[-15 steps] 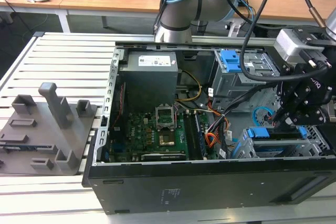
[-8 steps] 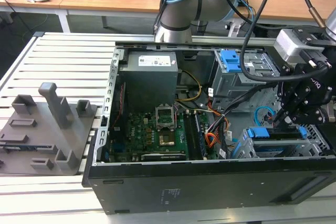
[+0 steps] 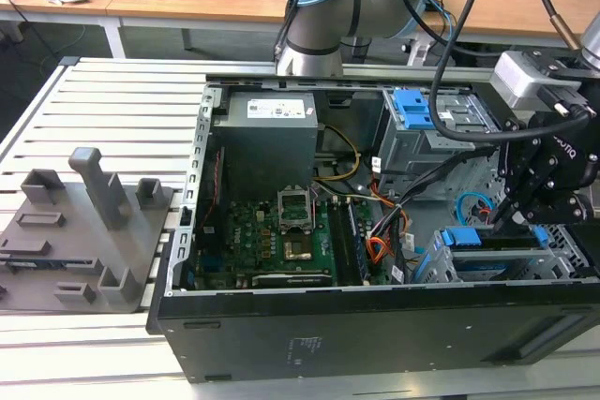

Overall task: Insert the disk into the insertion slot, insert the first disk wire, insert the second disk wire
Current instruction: 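Insert the second disk wire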

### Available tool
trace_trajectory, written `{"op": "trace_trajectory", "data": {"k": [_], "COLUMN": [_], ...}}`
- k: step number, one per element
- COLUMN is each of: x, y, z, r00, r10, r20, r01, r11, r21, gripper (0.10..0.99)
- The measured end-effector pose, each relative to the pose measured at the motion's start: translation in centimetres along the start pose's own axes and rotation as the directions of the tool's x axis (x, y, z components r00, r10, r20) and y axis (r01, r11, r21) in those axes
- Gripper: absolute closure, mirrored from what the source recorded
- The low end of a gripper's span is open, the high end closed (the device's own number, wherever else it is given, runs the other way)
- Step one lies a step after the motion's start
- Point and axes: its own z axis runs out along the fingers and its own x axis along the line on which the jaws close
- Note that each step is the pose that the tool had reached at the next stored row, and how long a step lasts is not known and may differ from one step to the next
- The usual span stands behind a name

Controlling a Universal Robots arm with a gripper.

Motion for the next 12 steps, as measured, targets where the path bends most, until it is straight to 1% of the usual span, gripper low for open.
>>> {"op": "trace_trajectory", "data": {"k": [4, 12], "x": [-0.21, -0.14], "y": [-0.16, -0.23], "z": [0.00, 0.16], "r00": [1.0000, 1.0000], "r10": [0.000, 0.000], "r20": [0.0000, 0.0002], "r01": [0.000, 0.000], "r11": [1.0000, 1.0000], "r21": [0.000, 0.000], "gripper": [0.929, 0.929]}}
